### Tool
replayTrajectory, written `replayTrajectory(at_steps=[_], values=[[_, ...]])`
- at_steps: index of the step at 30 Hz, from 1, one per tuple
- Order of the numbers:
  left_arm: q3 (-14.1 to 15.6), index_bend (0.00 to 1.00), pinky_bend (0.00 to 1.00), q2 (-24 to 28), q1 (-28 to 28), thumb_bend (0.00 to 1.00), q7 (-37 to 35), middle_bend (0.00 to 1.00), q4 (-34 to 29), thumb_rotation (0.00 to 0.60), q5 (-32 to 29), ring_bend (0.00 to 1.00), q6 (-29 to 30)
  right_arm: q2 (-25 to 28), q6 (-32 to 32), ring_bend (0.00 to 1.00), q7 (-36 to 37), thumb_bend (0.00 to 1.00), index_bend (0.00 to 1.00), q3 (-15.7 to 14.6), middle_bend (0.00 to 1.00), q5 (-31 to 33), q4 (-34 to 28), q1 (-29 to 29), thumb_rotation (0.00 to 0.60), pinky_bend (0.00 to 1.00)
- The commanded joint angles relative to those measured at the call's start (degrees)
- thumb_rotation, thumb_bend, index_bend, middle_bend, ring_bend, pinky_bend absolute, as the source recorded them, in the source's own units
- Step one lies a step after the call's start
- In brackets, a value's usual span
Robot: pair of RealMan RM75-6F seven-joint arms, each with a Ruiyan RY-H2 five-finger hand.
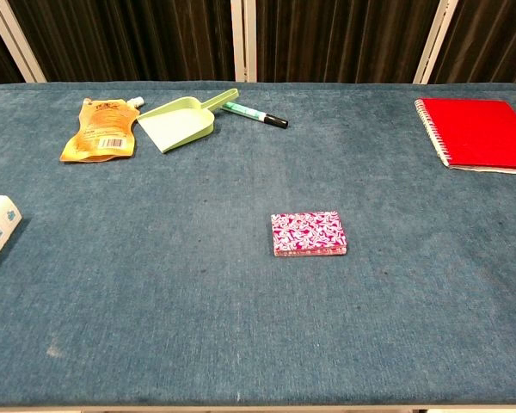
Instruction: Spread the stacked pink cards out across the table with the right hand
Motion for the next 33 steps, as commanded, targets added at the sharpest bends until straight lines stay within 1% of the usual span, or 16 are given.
replayTrajectory(at_steps=[1,3,5,6,8,9,11,13,16,17,20,22,26,28,33], values=[[0.0,0.14,0.0,-0.23,-0.2,0.08,0.15,0.11,0.12,0.6,-0.13,0.03,-0.4,-0.38,-1.21,0.0,-0.01,0.0,0.0,-0.02,0.03,-0.22,-0.82,0.85,0.6,0.18],[0.04,0.14,0.0,-0.33,-0.29,0.08,0.12,0.11,0.15,0.6,-0.1,0.03,-0.61,-0.8,-2.42,0.03,-1.26,0.0,0.0,0.11,0.03,-0.35,-1.54,1.79,0.6,0.25],[0.13,0.14,0.0,-0.6,-0.37,0.08,0.1,0.11,0.36,0.6,0.06,0.03,-0.73,-1.75,-3.71,0.12,-4.5,0.0,0.0,0.76,0.04,-0.21,-3.01,3.17,0.6,0.38],[0.17,0.14,0.0,-0.69,-0.4,0.08,0.09,0.11,0.4,0.6,0.17,0.03,-0.74,-2.38,-4.14,0.16,-5.98,0.0,0.0,1.24,0.05,-0.13,-3.75,3.87,0.6,0.43],[0.33,0.14,0.0,-1.02,-0.42,0.08,0.04,0.11,0.48,0.6,0.45,0.03,-0.76,-4.17,-5.71,0.35,-9.09,0.0,0.02,2.37,0.09,0.41,-5.72,5.74,0.6,0.64],[0.42,0.14,0.0,-1.15,-0.43,0.08,0.03,0.11,0.51,0.6,0.59,0.03,-0.77,-4.83,-6.82,0.41,-10.55,0.0,0.02,2.8,0.1,1.02,-6.79,6.65,0.6,0.71],[0.58,0.14,0.0,-1.47,-0.47,0.08,0.13,0.11,0.56,0.6,0.97,0.03,-0.71,-5.91,-10.69,0.57,-14.72,0.0,0.04,3.67,0.12,3.45,-9.88,9.14,0.6,0.9],[0.72,0.14,0.0,-1.71,-0.45,0.08,0.26,0.11,0.6,0.6,1.33,0.03,-0.55,-7.35,-14.63,0.66,-19.59,0.03,0.06,4.77,0.13,6.98,-12.8,11.9,0.6,0.98],[0.89,0.14,0.0,-1.81,-0.53,0.08,0.43,0.11,0.61,0.6,1.71,0.03,-0.59,-10.39,-19.47,0.74,-26.66,0.11,0.11,6.4,0.15,13.78,-15.91,15.99,0.6,1.0],[0.92,0.14,0.0,-1.79,-0.55,0.08,0.54,0.11,0.59,0.6,1.76,0.03,-0.63,-11.52,-20.56,0.76,-28.55,0.15,0.14,6.88,0.17,16.14,-16.6,17.2,0.6,1.0],[0.99,0.14,0.0,-1.8,-0.55,0.08,0.68,0.11,0.54,0.6,1.75,0.03,-0.74,-15.5,-22.66,0.8,-34.9,0.23,0.2,8.08,0.2,23.92,-17.57,21.1,0.6,1.0],[1.02,0.14,0.0,-1.85,-0.52,0.08,0.56,0.11,0.62,0.6,1.63,0.03,-0.84,-18.19,-22.95,0.81,-40.35,0.24,0.21,8.63,0.21,29.97,-17.49,24.08,0.6,1.0],[1.11,0.14,0.0,-2.03,-0.51,0.08,0.33,0.11,1.03,0.6,1.32,0.03,-1.23,-23.11,-21.34,0.82,-48.29,0.24,0.24,9.25,0.23,39.61,-16.72,29.08,0.6,1.0],[1.13,0.14,0.0,-2.24,-0.53,0.08,0.09,0.11,1.34,0.6,1.19,0.03,-1.39,-25.54,-20.2,0.82,-51.1,0.25,0.26,9.36,0.24,43.11,-15.84,31.38,0.6,1.0],[1.2,0.14,0.0,-2.93,-0.74,0.08,-0.47,0.11,2.38,0.6,0.7,0.03,-2.31,-30.14,-18.15,0.82,-55.82,0.28,0.3,9.08,0.27,49.31,-13.0,35.79,0.6,1.0]])
